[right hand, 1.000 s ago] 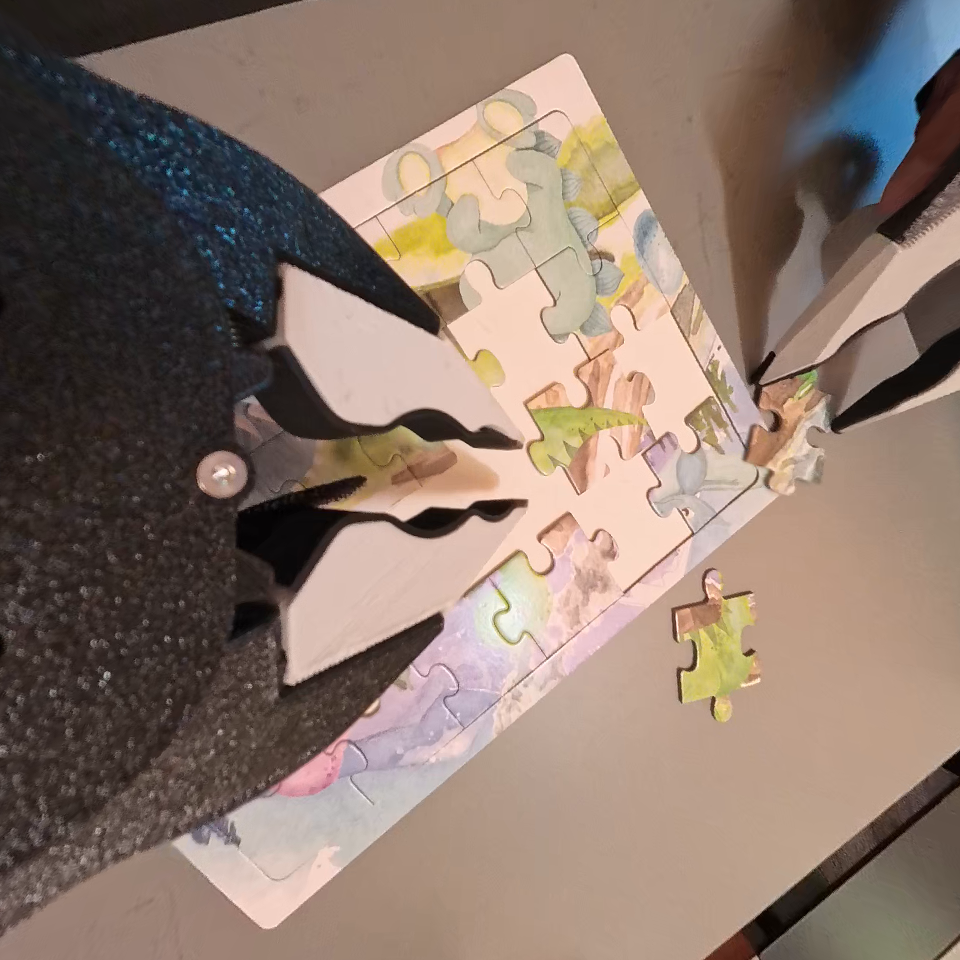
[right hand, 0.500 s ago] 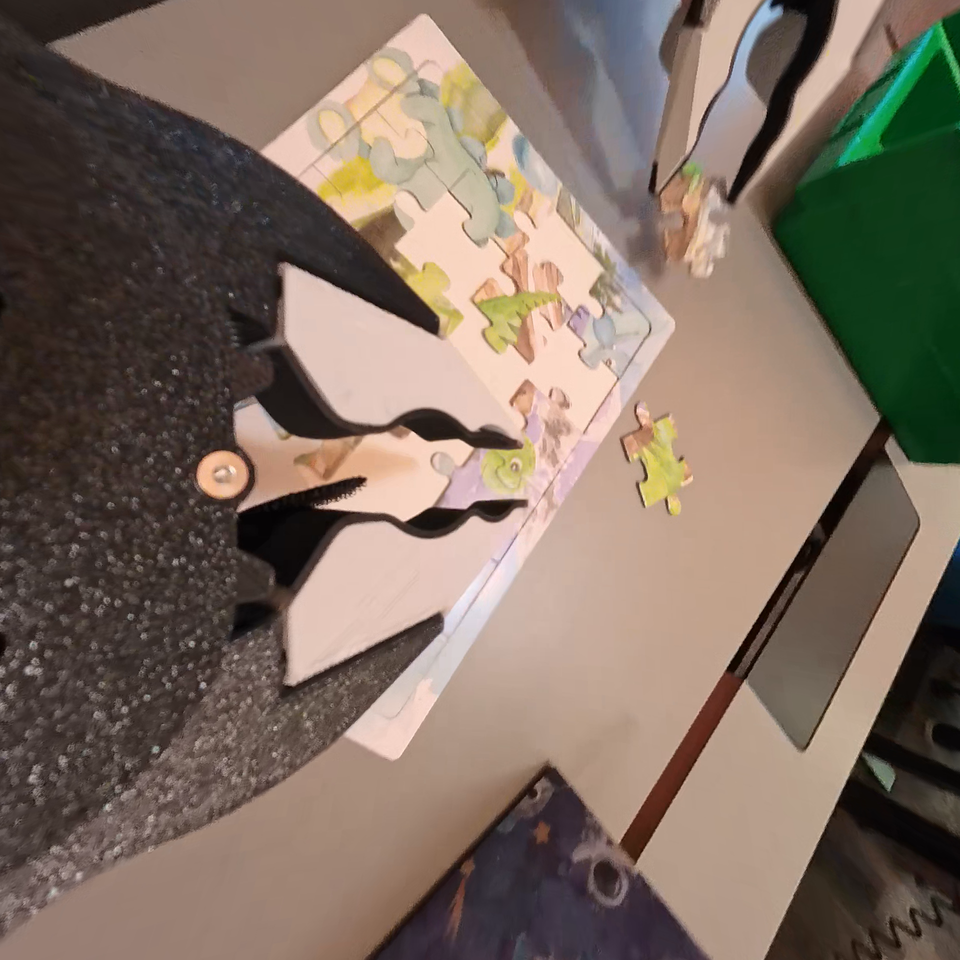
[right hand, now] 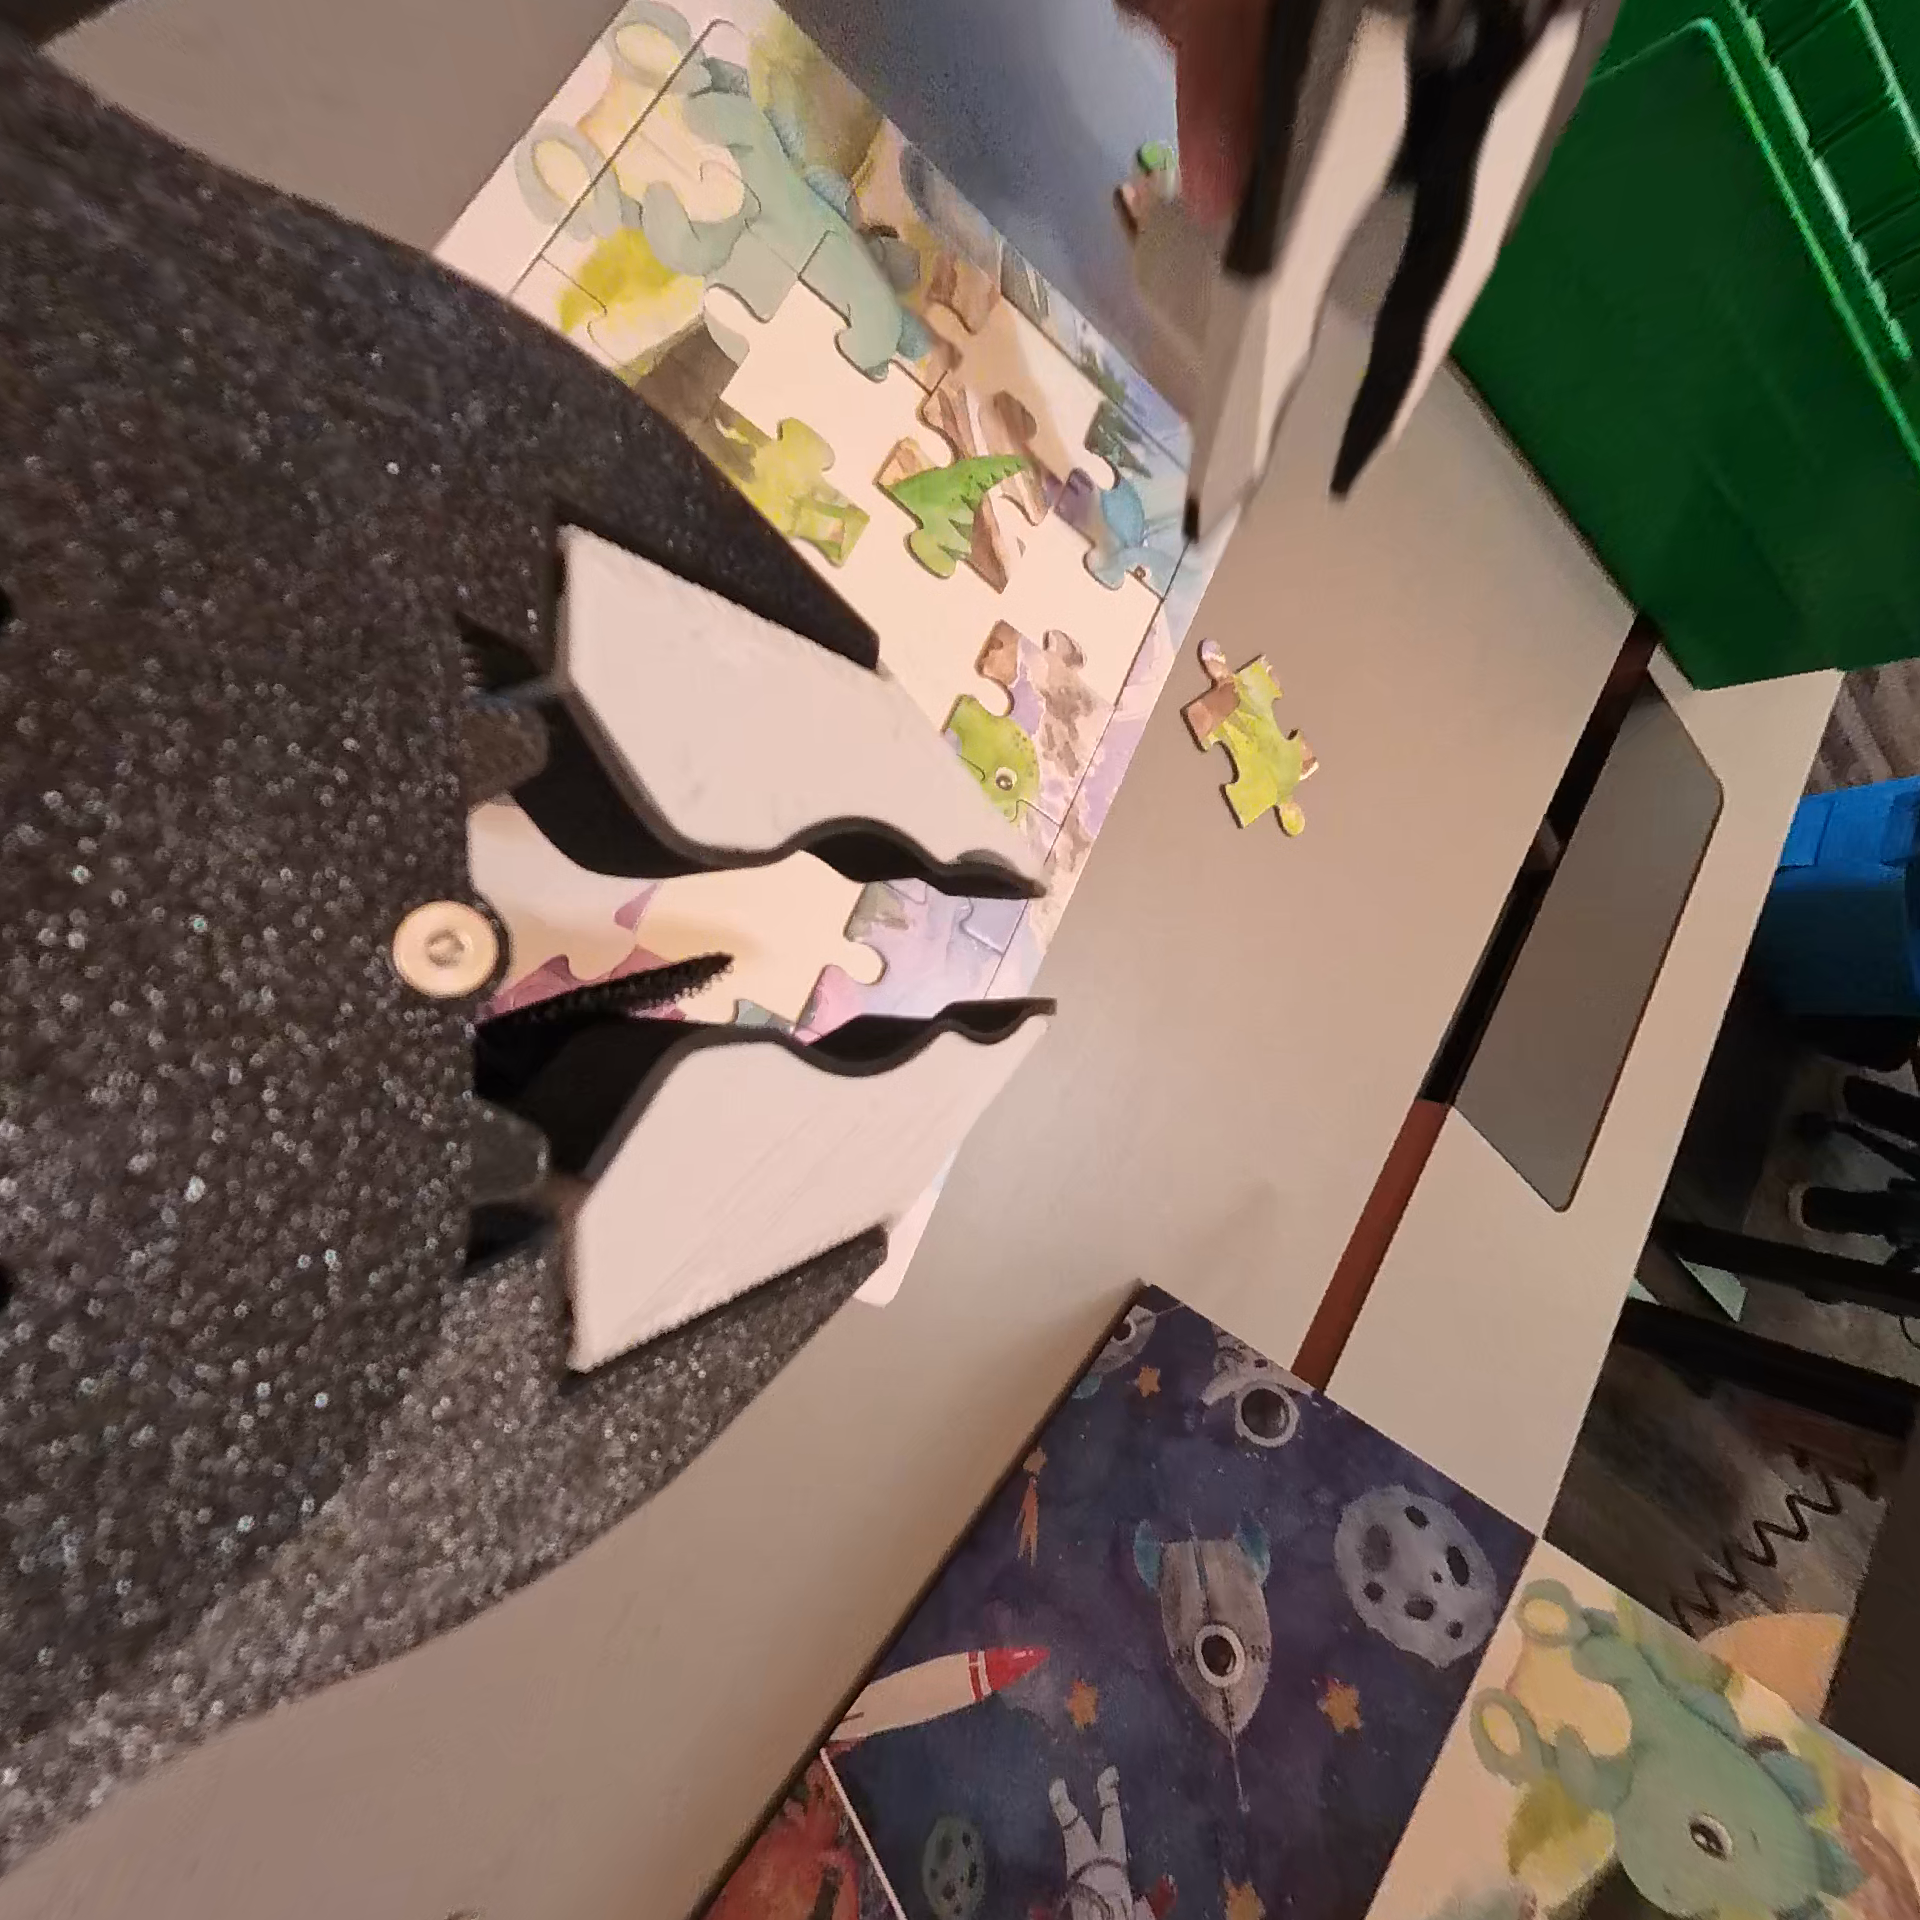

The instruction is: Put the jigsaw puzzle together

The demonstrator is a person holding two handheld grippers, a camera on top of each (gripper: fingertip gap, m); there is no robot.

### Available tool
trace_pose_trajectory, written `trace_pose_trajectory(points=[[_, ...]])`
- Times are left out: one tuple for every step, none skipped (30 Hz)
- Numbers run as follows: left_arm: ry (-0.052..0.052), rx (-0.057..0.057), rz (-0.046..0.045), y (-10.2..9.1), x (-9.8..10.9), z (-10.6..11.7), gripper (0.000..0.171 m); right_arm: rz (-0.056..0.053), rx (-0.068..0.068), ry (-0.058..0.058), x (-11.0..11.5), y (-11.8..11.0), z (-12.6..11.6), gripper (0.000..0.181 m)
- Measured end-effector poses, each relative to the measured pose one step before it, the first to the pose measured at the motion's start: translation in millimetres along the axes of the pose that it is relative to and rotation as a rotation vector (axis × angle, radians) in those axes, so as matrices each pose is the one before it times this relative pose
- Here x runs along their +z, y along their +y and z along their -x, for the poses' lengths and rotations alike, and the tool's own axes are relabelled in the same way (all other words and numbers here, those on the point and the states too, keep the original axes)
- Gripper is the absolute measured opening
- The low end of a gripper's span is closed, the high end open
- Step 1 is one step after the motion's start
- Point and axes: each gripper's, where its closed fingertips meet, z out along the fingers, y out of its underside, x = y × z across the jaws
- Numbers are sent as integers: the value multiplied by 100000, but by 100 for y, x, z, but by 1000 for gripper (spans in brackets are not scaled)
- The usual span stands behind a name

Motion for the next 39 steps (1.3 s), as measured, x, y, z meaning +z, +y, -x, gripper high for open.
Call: trace_pose_trajectory(points=[[1372,-4607,-123,-804,1304,-342,62,-378,-324,75,-77,-60,-18,18],[2984,-4919,784,-523,1039,-575,63,-235,-534,558,-60,-22,-97,18],[1303,-3629,747,-354,786,-355,64,-38,-451,468,-29,48,-112,18],[-1303,-1448,-50,-261,569,2,63,295,-139,93,4,96,-77,18],[-1950,-74,-379,-153,448,77,63,474,114,-78,7,100,-72,19],[-1681,11,904,103,389,83,63,230,281,2,-4,36,-66,19],[-1958,-173,818,144,280,181,63,-202,355,-294,-23,-65,4,19],[-1677,-102,-492,7,119,179,61,-380,345,-646,-53,-111,91,19],[-1522,444,-626,-12,38,170,60,-392,189,-711,-32,-112,138,19],[-1334,898,-309,-2,45,131,58,-190,-119,-490,-26,-83,134,19],[-1252,869,-152,29,50,131,56,-15,-436,-174,-15,-59,102,19],[-803,926,-379,-13,35,30,55,82,-610,-9,8,-28,91,19],[-62,79,-156,-15,19,-8,55,289,-623,-56,42,5,84,19],[215,-130,188,-11,4,15,55,460,-538,-141,54,60,87,19],[164,293,321,-6,7,16,54,619,-541,-123,60,94,79,19],[61,742,254,-18,-11,22,53,548,-663,93,65,83,40,19],[667,752,-151,-55,27,-67,47,564,-662,306,49,105,-10,19],[306,696,-170,-41,14,-21,45,589,-558,320,66,120,-45,19],[466,993,96,-8,-1,-31,45,532,-303,193,39,120,-60,19],[526,1271,65,11,-6,-20,45,378,125,-38,25,92,-45,19],[752,843,158,8,-52,-20,45,93,479,-135,5,43,-72,19],[862,1388,13,32,-92,-61,45,-146,598,-124,-8,18,-94,19],[350,2012,-41,97,-164,-24,45,-106,740,-219,-2,4,-82,19],[1011,2342,-382,57,-267,-141,45,-185,877,-546,-3,8,-30,19],[2295,2537,-1023,-17,-425,-399,45,-297,1058,-815,-9,-15,-11,19],[4278,3304,-1012,-27,-614,-810,45,-422,1411,-1321,0,-37,71,19],[5183,4989,-1913,-154,-823,-1111,45,-974,2027,-2777,-10,-134,276,19],[2783,6680,-2402,-246,-974,-947,45,-1392,2743,-4002,-26,-192,413,19],[874,7856,-1509,-164,-1033,-758,44,-1628,3680,-5288,-8,-218,543,20],[1230,8058,-1372,-213,-1035,-845,44,-1246,4812,-7002,35,-159,682,22],[2295,6925,-2075,-348,-1009,-985,44,-92,5867,-7544,107,29,650,26],[1882,5198,-2702,-507,-954,-871,44,498,6508,-7356,164,117,539,32],[2245,4279,-2716,-559,-868,-874,44,497,6390,-7751,208,153,589,36],[2488,3933,-2602,-576,-776,-887,44,828,5745,-7744,261,222,634,37],[1108,3550,-2258,-537,-671,-628,44,1401,4575,-6318,331,312,495,38],[1056,3173,-1568,-440,-575,-547,44,1093,3350,-6159,365,281,538,38],[878,3140,-1360,-389,-490,-507,45,1281,3476,-8778,339,290,974,38],[1565,3164,-1059,-333,-421,-602,45,392,4386,-12168,178,68,1511,38],[699,2855,-692,-259,-346,-433,45,-1818,4437,-10189,45,-250,1238,37]])
